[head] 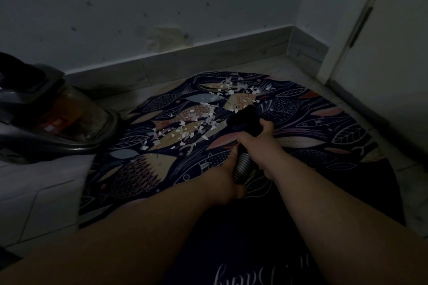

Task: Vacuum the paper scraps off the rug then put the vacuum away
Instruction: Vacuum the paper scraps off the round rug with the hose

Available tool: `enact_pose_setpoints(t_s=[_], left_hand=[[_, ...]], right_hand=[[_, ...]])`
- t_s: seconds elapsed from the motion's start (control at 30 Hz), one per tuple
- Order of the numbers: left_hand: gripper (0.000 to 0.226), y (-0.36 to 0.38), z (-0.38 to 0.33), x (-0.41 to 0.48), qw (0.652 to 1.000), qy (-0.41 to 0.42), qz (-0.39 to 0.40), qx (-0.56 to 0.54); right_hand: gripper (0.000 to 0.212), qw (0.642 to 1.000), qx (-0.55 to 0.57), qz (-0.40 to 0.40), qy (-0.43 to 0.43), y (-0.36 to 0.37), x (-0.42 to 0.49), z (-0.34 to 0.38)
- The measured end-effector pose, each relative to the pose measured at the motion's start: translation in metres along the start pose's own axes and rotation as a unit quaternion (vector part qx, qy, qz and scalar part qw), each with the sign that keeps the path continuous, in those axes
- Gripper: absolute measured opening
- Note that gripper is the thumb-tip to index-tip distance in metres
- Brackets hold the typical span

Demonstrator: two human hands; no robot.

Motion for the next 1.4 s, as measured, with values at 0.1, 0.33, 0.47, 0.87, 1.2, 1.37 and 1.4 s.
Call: enact_pose_setpoints(t_s=[0.1, 0.33, 0.47, 0.87, 1.2, 1.37, 1.4], left_hand=[[0.101, 0.001, -0.001, 0.0, 1.0, 0.007, -0.002, -0.007], [0.101, 0.005, 0.0, 0.003, 1.0, 0.007, -0.007, 0.003], [0.101, 0.007, 0.0, 0.003, 1.0, 0.01, -0.006, -0.001], [0.1, 0.009, 0.004, -0.007, 1.0, 0.008, -0.009, -0.014], [0.099, 0.009, 0.015, -0.022, 1.0, 0.002, -0.011, -0.021], [0.1, 0.008, 0.024, -0.028, 1.0, -0.009, -0.013, -0.026], [0.1, 0.008, 0.025, -0.029, 1.0, -0.01, -0.013, -0.026]], right_hand=[[0.076, 1.0, -0.006, 0.002, 0.005, -0.001, 0.0, -0.001], [0.076, 1.0, -0.008, 0.005, 0.003, -0.002, -0.001, -0.003], [0.077, 1.0, -0.004, 0.004, 0.003, -0.001, -0.001, -0.004], [0.076, 1.0, -0.016, 0.008, 0.003, 0.008, -0.006, -0.003], [0.077, 0.999, -0.03, 0.019, 0.01, 0.026, -0.009, 0.0], [0.081, 0.999, -0.036, 0.027, 0.011, 0.035, -0.012, 0.003], [0.08, 0.999, -0.035, 0.029, 0.011, 0.036, -0.013, 0.004]])
Point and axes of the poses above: each hand's wrist, its own x-axis towards the middle knuckle, its own y-axis out of the palm, z = x × y, the point moved 8 cm from there along x, towards the middle knuckle, and after that the axes turned 13 degrees about z, right-handed, at the moved point
